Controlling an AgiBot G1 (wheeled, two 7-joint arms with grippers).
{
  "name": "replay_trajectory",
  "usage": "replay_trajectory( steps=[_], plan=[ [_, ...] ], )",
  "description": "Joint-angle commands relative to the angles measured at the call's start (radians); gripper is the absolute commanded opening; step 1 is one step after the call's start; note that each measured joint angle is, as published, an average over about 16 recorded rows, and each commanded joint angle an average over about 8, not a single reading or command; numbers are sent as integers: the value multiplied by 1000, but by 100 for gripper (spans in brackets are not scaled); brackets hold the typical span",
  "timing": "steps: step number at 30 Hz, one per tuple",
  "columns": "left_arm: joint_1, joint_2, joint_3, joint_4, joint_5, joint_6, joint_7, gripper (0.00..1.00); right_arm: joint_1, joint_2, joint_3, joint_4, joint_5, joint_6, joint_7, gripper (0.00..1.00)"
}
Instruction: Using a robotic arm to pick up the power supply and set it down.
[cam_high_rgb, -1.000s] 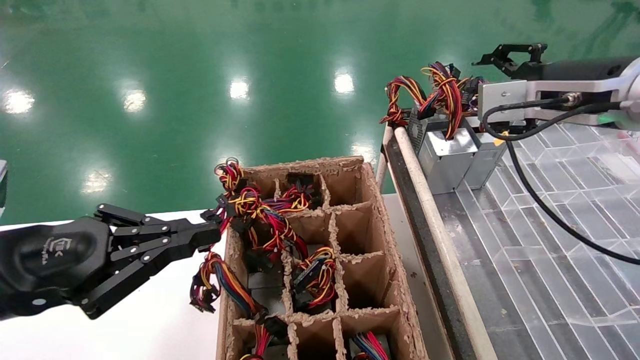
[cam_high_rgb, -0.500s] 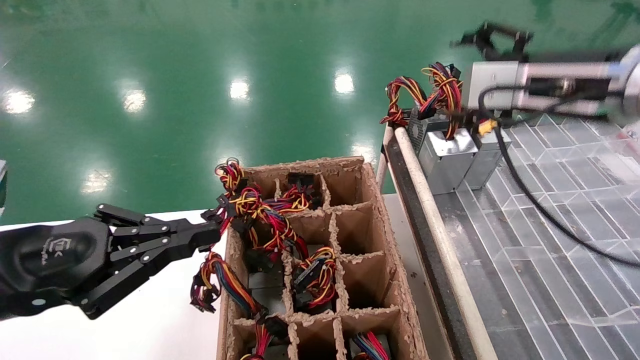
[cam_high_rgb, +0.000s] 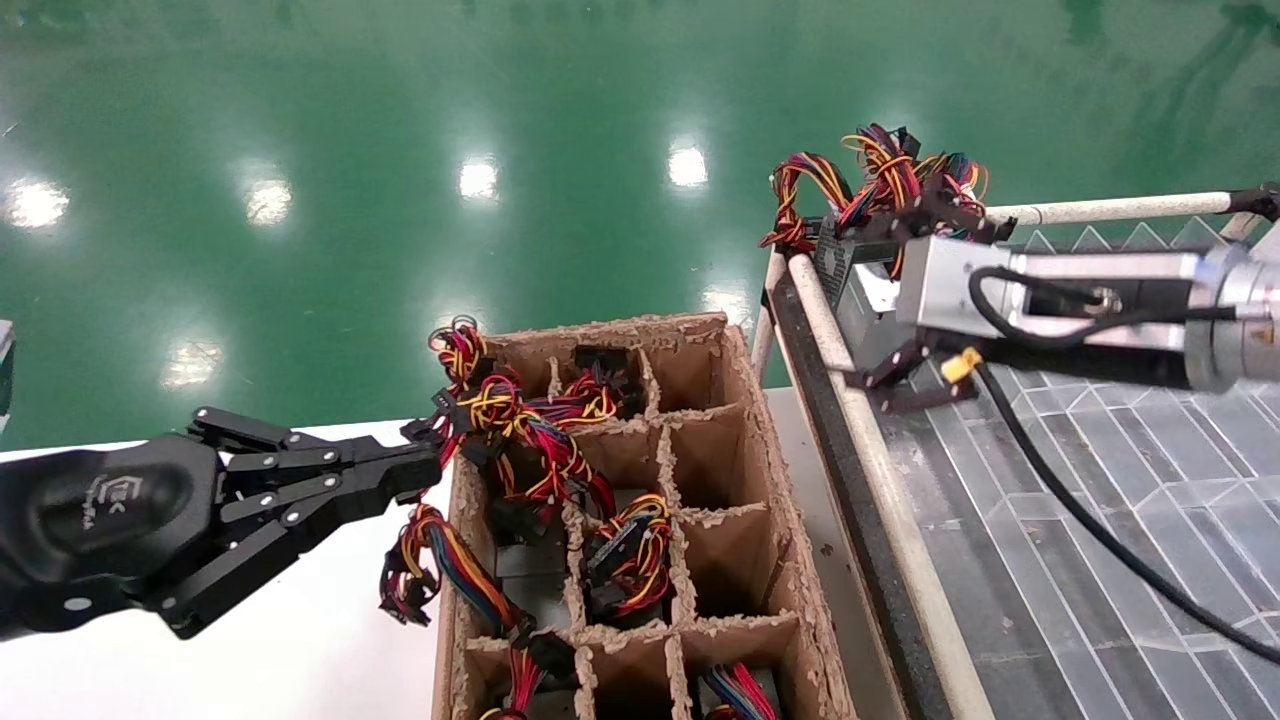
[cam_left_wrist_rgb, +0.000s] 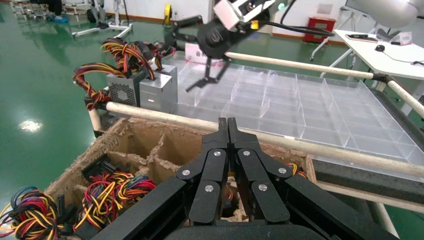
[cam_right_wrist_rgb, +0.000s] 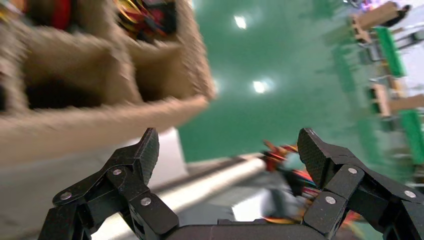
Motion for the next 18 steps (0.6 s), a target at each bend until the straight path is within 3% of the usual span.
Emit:
replay_trajectory(
  steps=[1, 18],
  plan=[
    [0, 0, 0, 0, 0, 0, 0, 100, -24, 2, 19, -2, 40, -21, 6, 100],
    [0, 0, 0, 0, 0, 0, 0, 100, -226, 22, 179, -22, 383, -203, 56, 100]
  ],
)
